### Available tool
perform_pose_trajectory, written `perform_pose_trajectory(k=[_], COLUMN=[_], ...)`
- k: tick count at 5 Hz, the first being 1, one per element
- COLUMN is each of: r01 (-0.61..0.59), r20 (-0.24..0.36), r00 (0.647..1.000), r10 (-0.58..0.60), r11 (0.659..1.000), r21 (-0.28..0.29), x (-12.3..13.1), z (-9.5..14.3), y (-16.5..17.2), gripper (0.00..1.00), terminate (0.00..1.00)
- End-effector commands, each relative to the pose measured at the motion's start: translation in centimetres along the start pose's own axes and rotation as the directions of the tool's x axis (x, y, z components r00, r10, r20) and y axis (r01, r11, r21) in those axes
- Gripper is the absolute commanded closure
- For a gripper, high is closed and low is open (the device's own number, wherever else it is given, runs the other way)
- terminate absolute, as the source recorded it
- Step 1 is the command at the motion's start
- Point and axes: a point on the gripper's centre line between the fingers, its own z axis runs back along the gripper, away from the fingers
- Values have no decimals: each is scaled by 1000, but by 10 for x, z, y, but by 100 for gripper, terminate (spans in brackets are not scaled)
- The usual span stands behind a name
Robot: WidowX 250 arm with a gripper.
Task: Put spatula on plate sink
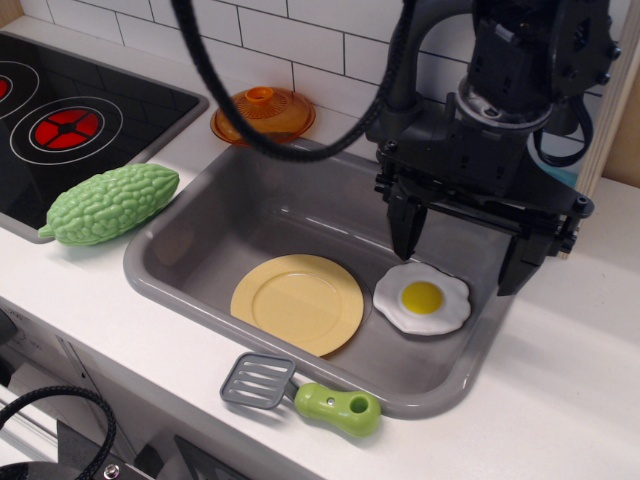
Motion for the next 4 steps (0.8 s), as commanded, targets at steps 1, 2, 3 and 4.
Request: perform_pose_trajectory(k=[1, 2, 3, 4], r01=[0, 228, 459, 662], r20=[0, 21, 35, 43], r00=[1000, 974, 888, 749], r10=[0, -227, -458, -661], r11=[1000, 974, 888, 747], r21=[0, -8, -11, -53], x=[0, -7, -11, -21], z=[0, -2, -2, 1], y=[0, 8, 11, 15], gripper=[0, 0, 0, 0], terminate=[0, 0, 0, 0])
